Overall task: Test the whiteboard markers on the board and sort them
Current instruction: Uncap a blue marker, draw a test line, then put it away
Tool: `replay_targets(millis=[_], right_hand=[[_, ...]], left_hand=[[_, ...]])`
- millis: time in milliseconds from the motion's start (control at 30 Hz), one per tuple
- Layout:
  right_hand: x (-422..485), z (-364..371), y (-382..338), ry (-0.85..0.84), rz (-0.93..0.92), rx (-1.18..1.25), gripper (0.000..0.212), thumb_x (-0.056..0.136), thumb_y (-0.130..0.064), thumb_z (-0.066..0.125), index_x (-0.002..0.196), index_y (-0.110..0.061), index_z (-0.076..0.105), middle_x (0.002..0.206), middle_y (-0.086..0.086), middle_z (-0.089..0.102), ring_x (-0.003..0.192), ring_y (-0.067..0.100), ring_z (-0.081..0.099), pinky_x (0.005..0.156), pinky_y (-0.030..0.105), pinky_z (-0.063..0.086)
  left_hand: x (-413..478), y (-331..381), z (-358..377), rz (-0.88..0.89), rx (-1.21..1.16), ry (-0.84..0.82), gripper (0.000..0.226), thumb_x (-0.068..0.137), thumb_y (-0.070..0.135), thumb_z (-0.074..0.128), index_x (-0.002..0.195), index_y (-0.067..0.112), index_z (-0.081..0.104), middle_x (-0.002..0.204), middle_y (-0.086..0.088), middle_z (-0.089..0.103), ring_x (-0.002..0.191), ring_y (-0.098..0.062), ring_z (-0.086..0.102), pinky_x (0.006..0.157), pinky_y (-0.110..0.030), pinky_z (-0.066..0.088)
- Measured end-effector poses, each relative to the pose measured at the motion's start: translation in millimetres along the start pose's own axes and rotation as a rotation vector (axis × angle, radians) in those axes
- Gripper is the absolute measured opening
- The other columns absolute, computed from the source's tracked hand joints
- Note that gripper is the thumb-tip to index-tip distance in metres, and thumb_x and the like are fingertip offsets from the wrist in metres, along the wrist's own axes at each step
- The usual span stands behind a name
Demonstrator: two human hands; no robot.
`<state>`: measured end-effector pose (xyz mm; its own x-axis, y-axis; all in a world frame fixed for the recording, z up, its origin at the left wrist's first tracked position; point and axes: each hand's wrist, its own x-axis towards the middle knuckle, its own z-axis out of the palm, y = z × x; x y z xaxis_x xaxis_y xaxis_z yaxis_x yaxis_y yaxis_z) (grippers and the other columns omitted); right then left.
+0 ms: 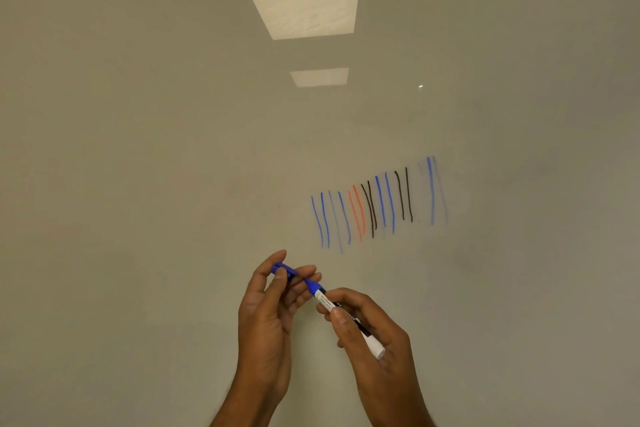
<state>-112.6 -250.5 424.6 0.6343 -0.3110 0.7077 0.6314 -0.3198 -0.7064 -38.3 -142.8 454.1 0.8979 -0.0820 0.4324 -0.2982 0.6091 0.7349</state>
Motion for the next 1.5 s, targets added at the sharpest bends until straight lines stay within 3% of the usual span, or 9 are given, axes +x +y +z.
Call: replay_targets(millis=[100, 300, 567, 833, 1000, 1233, 1400, 1500], right_hand=[[-5.3, -0.4, -8.2, -0.028, -0.005, 0.015, 0.031, 0.082, -0.062, 0.051, 0.108, -0.048, 0.063, 0.106, -0.017, 0.071, 0.104, 0.01, 0.066, 0.081, 0.024, 0.056], [-15.2, -3.6, -15.5, -0.044, 0.025, 0.073, 0.017, 0.092, -0.04, 0.056, 0.106, -0.045, 0.067, 0.107, -0.017, 0.071, 0.104, 0.008, 0.065, 0.082, 0.019, 0.053], [-26.7, -1.2, -8.8, 0.001, 0.069, 0.135, 0.023, 0.092, -0.027, 0.055, 0.107, -0.023, 0.071, 0.109, -0.011, 0.072, 0.107, 0.01, 0.066, 0.09, 0.019, 0.052], [-31.2, 8.4, -4.8, 0.029, 0.1, 0.134, 0.022, 0.093, -0.027, 0.053, 0.104, -0.026, 0.071, 0.1, -0.018, 0.073, 0.102, 0.007, 0.067, 0.083, 0.016, 0.053], [-38.7, 11.7, -1.1, 0.04, 0.093, 0.173, 0.022, 0.094, -0.023, 0.053, 0.107, -0.021, 0.07, 0.103, -0.016, 0.073, 0.102, 0.007, 0.067, 0.082, 0.013, 0.051], [-62.9, 10.5, 22.9, 0.056, 0.164, 0.145, 0.02, 0.088, -0.023, 0.067, 0.107, -0.018, 0.069, 0.096, -0.009, 0.074, 0.092, 0.016, 0.071, 0.077, 0.021, 0.057], [-87.8, 1.7, 54.1, -0.063, 0.195, -0.074, 0.013, 0.091, -0.022, 0.068, 0.102, -0.029, 0.07, 0.086, -0.014, 0.071, 0.079, 0.012, 0.067, 0.067, 0.016, 0.052], [-106.1, 0.3, 85.2, -0.145, 0.22, -0.23, 0.013, 0.092, -0.023, 0.068, 0.104, -0.029, 0.07, 0.086, -0.017, 0.07, 0.081, 0.009, 0.067, 0.068, 0.014, 0.049]], left_hand=[[-9.8, 5.5, -0.6, -0.139, -0.17, -0.028, 0.032, 0.104, 0.015, 0.048, 0.131, 0.011, 0.062, 0.112, -0.026, 0.072, 0.103, -0.038, 0.073, 0.097, -0.05, 0.052], [-31.9, 6.0, 3.3, -0.251, -0.239, -0.079, 0.031, 0.1, 0.016, 0.052, 0.126, 0.011, 0.068, 0.111, -0.029, 0.07, 0.095, -0.032, 0.072, 0.092, -0.047, 0.058], [-49.4, -5.9, 5.7, -0.235, -0.26, 0.004, 0.028, 0.099, 0.016, 0.055, 0.123, 0.007, 0.067, 0.1, -0.023, 0.071, 0.091, -0.028, 0.072, 0.084, -0.039, 0.063], [-55.8, -12.6, -3.8, -0.197, -0.219, 0.069, 0.026, 0.098, 0.017, 0.057, 0.119, 0.009, 0.071, 0.102, -0.016, 0.07, 0.094, -0.025, 0.071, 0.087, -0.04, 0.062], [-55.0, -14.2, -10.6, -0.215, -0.215, 0.014, 0.025, 0.098, 0.017, 0.056, 0.116, 0.011, 0.071, 0.095, -0.013, 0.069, 0.087, -0.022, 0.069, 0.084, -0.037, 0.061], [-59.9, -33.1, -37.0, -0.19, 0.008, -0.038, 0.032, 0.109, 0.018, 0.04, 0.129, 0.012, 0.063, 0.108, -0.022, 0.074, 0.1, -0.03, 0.074, 0.087, -0.037, 0.062], [-70.1, -57.4, -74.6, -0.208, 0.175, -0.04, 0.033, 0.11, 0.019, 0.034, 0.132, 0.009, 0.057, 0.112, -0.019, 0.074, 0.105, -0.035, 0.073, 0.095, -0.041, 0.059], [-82.8, -78.7, -104.4, -0.276, 0.301, -0.054, 0.033, 0.11, 0.02, 0.034, 0.132, 0.009, 0.056, 0.114, -0.016, 0.075, 0.107, -0.033, 0.072, 0.095, -0.04, 0.059]])
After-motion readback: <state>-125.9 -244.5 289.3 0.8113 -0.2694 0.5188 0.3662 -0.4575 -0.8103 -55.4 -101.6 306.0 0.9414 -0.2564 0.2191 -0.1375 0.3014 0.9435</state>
